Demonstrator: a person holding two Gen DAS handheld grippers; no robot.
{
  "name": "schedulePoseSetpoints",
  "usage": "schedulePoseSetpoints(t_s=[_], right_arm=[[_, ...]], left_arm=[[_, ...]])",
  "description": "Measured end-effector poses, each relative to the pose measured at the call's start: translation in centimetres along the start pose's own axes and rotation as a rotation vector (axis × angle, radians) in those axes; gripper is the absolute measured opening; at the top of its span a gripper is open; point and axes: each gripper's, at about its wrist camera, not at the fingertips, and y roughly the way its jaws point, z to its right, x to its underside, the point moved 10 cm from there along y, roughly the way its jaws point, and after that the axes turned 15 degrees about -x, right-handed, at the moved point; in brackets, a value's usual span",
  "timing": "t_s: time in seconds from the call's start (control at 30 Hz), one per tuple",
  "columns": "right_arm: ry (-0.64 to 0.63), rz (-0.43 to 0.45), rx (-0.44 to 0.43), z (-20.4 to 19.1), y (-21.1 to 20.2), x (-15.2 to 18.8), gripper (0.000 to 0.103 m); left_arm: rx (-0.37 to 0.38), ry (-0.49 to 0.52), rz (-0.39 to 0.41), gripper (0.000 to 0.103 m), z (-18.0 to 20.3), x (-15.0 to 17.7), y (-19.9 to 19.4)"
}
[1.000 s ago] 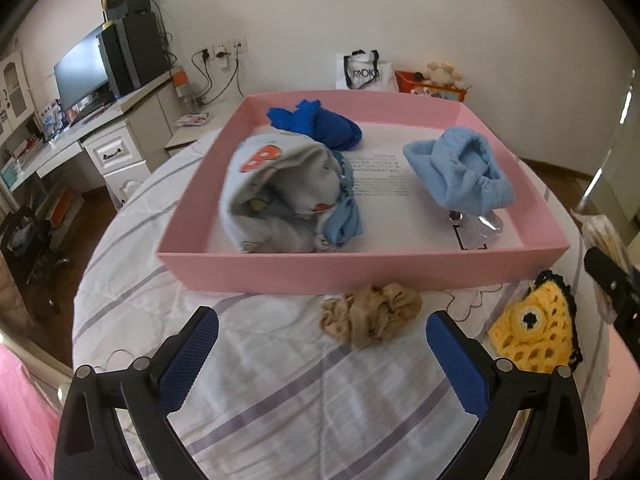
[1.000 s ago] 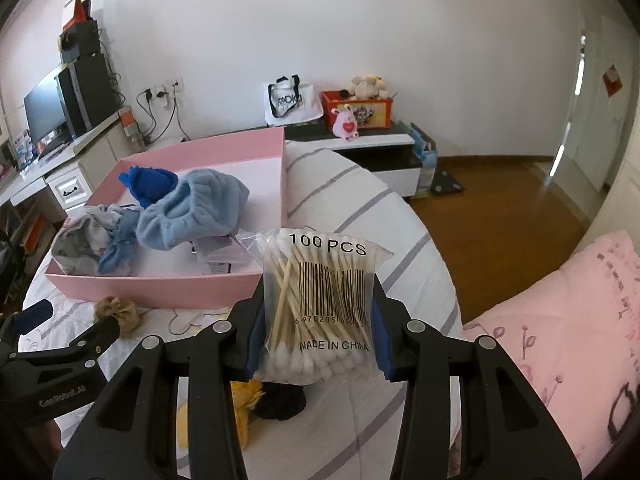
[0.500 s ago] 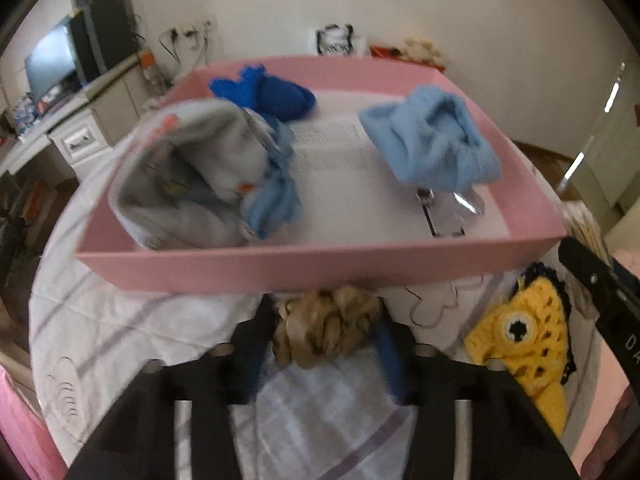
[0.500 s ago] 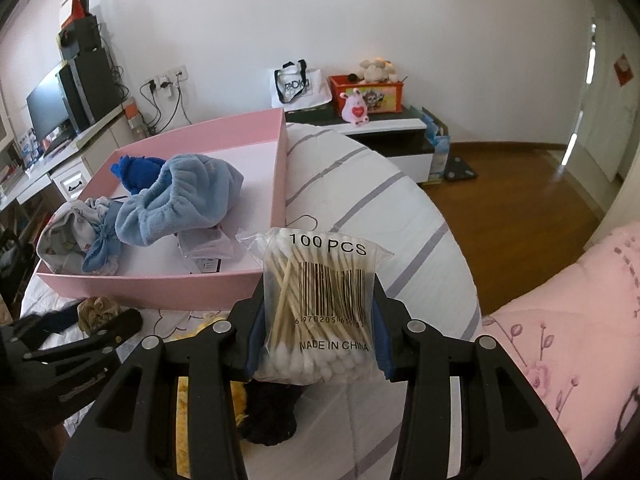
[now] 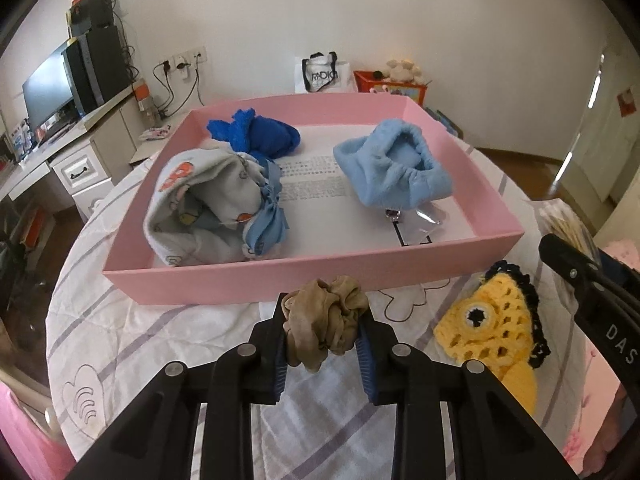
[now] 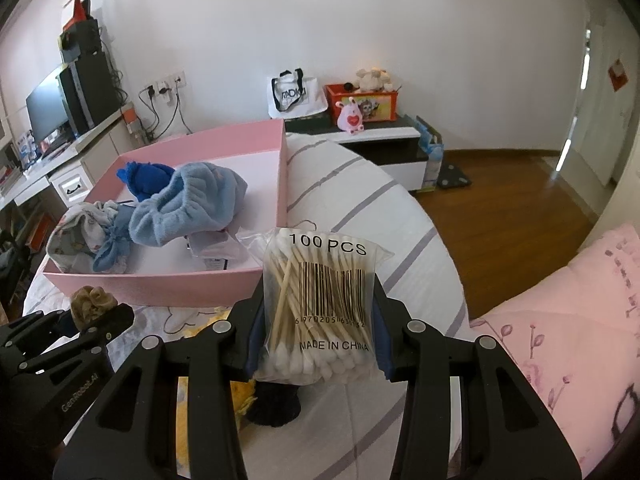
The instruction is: Organize soft objects
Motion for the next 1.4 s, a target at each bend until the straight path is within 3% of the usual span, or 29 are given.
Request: schedulePoseSetpoints(t_s=[0.73,1.4], right_arm=[[-0.126,0.119,-0.02,-7.8,-8.0,-0.1,0.041],[-0.228,0.297,-0.082,-14.1,-17.9,0.1,0.041]], left_arm=[[0.001,-0.119,0.129,0.026,-7.0,2.6,-10.7],[-0.049,-0.181,0.365,0.026,-11.1,6.8,-25.2]])
